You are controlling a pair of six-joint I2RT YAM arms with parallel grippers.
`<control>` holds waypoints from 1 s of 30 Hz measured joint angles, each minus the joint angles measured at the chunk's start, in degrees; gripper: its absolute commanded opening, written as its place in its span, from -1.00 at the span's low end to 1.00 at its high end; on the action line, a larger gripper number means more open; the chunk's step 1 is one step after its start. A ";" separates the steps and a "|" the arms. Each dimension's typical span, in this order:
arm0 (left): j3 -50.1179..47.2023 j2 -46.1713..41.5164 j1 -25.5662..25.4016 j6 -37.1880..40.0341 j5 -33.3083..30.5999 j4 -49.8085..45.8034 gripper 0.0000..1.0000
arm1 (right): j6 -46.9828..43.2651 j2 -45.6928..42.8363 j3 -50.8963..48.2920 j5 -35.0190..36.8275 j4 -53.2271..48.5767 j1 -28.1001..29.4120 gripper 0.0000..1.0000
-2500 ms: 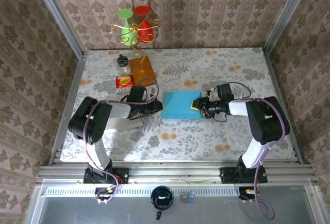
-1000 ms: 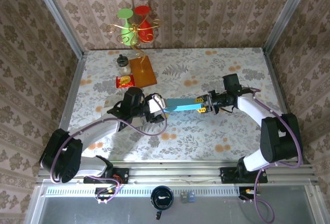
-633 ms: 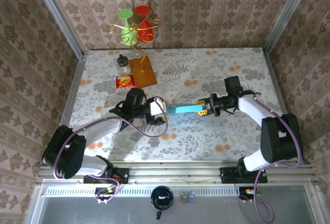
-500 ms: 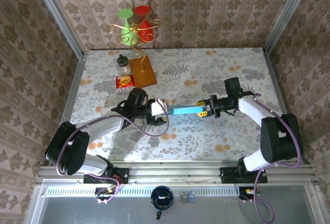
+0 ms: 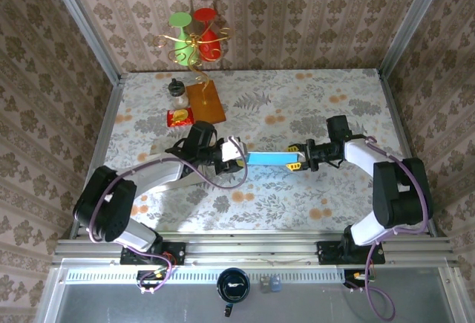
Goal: Fold the paper box
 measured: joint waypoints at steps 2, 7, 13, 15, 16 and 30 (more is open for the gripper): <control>0.74 0.57 0.11 -0.66 0.55 -0.26 -0.24 | 0.00 1.01 0.00 -0.02 0.59 -0.28 -0.08; 4.07 2.29 0.35 -1.99 2.86 -4.26 -0.33 | -0.81 1.97 0.17 0.04 0.35 -1.81 0.11; 5.68 2.86 0.37 -4.48 3.41 -7.32 -0.33 | -3.39 1.62 2.89 2.93 -0.81 -5.18 0.18; 5.77 2.86 0.37 -5.79 3.17 -7.45 -0.34 | -4.00 -0.07 3.04 5.11 -1.11 -6.40 0.17; 5.79 2.86 0.42 -6.45 3.04 -7.50 -0.34 | -4.48 -1.38 3.04 6.64 -1.38 -7.04 0.16; 7.23 2.95 -2.14 -15.13 -3.61 -8.39 -0.36 | -7.37 -38.42 -5.88 42.38 -1.90 6.25 -0.12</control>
